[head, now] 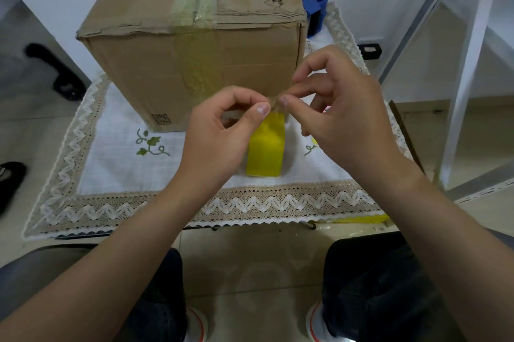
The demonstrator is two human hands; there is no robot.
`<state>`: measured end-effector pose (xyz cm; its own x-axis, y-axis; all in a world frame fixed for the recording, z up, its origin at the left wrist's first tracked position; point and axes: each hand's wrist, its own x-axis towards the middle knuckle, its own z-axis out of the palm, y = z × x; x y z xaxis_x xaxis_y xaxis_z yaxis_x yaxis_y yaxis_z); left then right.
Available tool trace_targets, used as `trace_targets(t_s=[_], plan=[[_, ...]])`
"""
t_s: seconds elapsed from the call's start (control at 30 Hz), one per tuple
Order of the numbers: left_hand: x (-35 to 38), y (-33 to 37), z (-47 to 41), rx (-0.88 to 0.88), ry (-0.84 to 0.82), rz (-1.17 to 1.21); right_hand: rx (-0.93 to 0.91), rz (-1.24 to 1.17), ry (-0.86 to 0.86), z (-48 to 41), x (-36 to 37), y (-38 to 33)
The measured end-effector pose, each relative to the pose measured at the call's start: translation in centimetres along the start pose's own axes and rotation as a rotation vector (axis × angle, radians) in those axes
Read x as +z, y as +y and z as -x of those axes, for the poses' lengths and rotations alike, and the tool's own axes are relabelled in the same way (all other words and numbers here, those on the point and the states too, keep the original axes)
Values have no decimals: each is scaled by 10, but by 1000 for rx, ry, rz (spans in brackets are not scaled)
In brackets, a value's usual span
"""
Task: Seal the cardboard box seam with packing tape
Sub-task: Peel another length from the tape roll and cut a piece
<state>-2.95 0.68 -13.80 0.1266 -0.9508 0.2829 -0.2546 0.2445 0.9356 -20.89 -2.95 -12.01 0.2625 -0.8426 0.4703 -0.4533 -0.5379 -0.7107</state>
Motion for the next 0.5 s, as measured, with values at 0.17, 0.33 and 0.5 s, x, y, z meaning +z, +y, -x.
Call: trace_targets(t_s=[0.17, 0.33, 0.5], plan=[[0, -4, -1, -24, 42, 20, -105, 136, 21, 3, 8, 6], [0, -5, -2, -30, 39, 25, -76, 154, 1, 0, 9, 12], [-1, -8, -4, 42, 55, -43, -32, 86, 3, 1, 15, 17]])
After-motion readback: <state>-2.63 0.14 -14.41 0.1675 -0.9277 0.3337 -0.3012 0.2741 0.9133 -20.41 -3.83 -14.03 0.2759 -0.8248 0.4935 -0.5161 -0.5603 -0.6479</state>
